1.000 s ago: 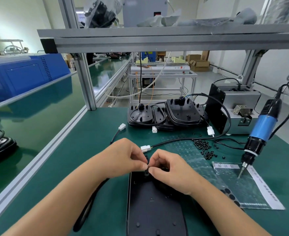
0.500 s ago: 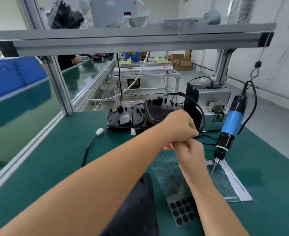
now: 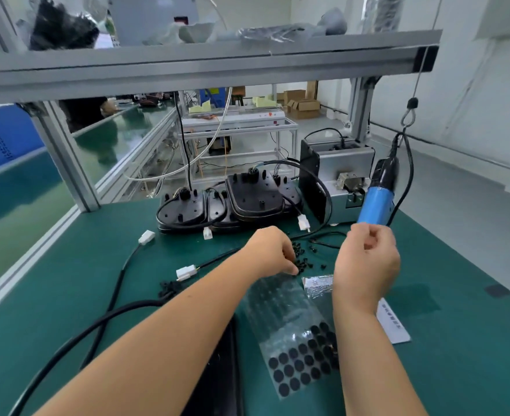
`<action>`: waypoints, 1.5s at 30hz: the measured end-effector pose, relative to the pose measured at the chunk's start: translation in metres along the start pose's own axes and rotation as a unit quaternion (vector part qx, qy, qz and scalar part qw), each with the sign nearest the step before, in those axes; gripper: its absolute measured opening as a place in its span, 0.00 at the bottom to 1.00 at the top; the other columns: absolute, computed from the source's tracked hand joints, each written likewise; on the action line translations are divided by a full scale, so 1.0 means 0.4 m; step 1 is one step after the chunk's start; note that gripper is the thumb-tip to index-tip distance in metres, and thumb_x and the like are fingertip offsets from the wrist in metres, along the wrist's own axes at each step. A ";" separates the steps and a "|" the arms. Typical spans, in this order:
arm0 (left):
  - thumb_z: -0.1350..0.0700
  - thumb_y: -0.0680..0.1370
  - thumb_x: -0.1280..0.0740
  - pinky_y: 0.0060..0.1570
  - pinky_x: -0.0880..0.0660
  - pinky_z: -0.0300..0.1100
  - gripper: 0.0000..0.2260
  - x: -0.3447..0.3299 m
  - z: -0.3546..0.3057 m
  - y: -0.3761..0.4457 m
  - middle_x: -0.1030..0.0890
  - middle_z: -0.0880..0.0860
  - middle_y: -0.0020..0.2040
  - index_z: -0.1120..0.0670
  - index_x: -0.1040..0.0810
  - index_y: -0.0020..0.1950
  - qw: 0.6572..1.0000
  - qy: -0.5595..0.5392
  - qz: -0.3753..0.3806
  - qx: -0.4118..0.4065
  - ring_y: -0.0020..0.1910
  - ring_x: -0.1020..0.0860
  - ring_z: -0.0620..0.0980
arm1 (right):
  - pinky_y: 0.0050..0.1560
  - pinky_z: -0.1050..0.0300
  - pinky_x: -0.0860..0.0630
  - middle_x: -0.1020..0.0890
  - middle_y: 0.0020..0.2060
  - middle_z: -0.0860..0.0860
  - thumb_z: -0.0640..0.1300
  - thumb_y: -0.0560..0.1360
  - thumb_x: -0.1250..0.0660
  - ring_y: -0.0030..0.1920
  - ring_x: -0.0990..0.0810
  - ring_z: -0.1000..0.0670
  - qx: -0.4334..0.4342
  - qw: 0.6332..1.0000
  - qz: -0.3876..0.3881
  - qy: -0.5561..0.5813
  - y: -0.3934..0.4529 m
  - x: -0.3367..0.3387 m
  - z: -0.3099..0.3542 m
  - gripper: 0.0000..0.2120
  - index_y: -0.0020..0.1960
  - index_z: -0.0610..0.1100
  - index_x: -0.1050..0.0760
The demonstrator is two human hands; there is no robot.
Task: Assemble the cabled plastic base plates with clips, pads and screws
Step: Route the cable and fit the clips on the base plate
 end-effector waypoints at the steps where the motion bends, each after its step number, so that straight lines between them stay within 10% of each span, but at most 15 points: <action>1: 0.55 0.70 0.24 0.39 0.28 0.34 0.09 -0.003 -0.002 0.000 0.25 0.42 0.35 0.53 0.15 0.49 1.000 0.012 -0.009 -0.003 0.37 0.24 0.43 | 0.35 0.56 0.36 0.23 0.39 0.50 0.44 0.76 0.41 0.37 0.27 0.50 0.002 1.000 -0.016 -0.016 0.006 0.011 0.000 0.07 0.40 0.47 0.29; 7: 0.59 0.74 0.29 0.49 0.24 0.39 0.06 -0.012 -0.004 -0.008 0.17 0.49 0.46 0.54 0.15 0.49 0.998 0.023 -0.048 -0.016 0.44 0.21 0.47 | 0.53 0.51 0.31 0.26 0.57 0.46 0.44 0.76 0.37 0.57 0.28 0.44 -0.034 0.998 -0.018 -0.053 0.037 0.022 -0.047 0.15 0.61 0.43 0.29; 15: 0.55 0.73 0.27 0.47 0.24 0.40 0.06 -0.022 -0.004 -0.012 0.18 0.50 0.43 0.54 0.15 0.48 0.999 -0.008 -0.039 0.000 0.44 0.21 0.48 | 0.50 0.46 0.21 0.18 0.43 0.49 0.55 0.76 0.36 0.44 0.18 0.47 -0.094 0.991 0.096 -0.002 0.048 -0.051 -0.097 0.20 0.63 0.44 0.29; 20: 0.56 0.73 0.28 0.37 0.27 0.32 0.02 0.047 0.019 -0.047 0.21 0.44 0.35 0.53 0.16 0.42 0.981 -0.158 -0.106 0.029 0.37 0.23 0.42 | 0.36 0.61 0.21 0.20 0.40 0.49 0.46 0.76 0.33 0.31 0.19 0.56 -0.181 0.963 0.143 0.143 0.046 -0.089 -0.125 0.16 0.60 0.40 0.31; 24: 0.61 0.74 0.29 0.30 0.27 0.32 0.02 0.064 0.077 -0.126 0.17 0.50 0.33 0.56 0.17 0.43 0.889 -0.438 -0.087 0.104 0.31 0.23 0.42 | 0.36 0.61 0.21 0.21 0.42 0.43 0.38 0.79 0.37 0.33 0.20 0.54 -0.213 0.910 0.196 0.298 0.010 -0.134 -0.072 0.04 0.51 0.37 0.28; 29: 0.68 0.75 0.33 0.28 0.26 0.31 0.04 0.008 0.104 -0.260 0.17 0.56 0.36 0.65 0.21 0.48 0.652 -0.743 -0.030 0.147 0.30 0.22 0.44 | 0.51 0.52 0.22 0.21 0.48 0.42 0.38 0.81 0.43 0.42 0.18 0.50 -0.223 0.797 0.309 0.469 -0.062 -0.180 0.028 0.05 0.55 0.43 0.30; 32: 0.68 0.71 0.33 0.26 0.26 0.32 0.05 -0.015 0.118 -0.317 0.18 0.58 0.36 0.64 0.21 0.46 0.565 -0.808 -0.053 0.158 0.29 0.22 0.46 | 0.56 0.47 0.23 0.18 0.50 0.42 0.38 0.77 0.41 0.51 0.17 0.47 -0.240 0.737 0.367 0.515 -0.119 -0.197 0.074 0.09 0.55 0.45 0.27; 45: 0.67 0.74 0.34 0.31 0.23 0.34 0.04 -0.015 0.133 -0.356 0.18 0.58 0.35 0.65 0.22 0.47 0.502 -0.840 -0.102 0.179 0.33 0.21 0.48 | 0.49 0.50 0.23 0.20 0.46 0.45 0.42 0.71 0.34 0.45 0.21 0.48 -0.241 0.677 0.377 0.585 -0.190 -0.191 0.124 0.15 0.57 0.45 0.30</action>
Point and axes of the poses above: each hand's wrist, its own y-axis towards the middle knuckle, its own x-axis out of the back of the hand, z = x × y, the point moved 10 cm from there along y, towards the middle knuckle
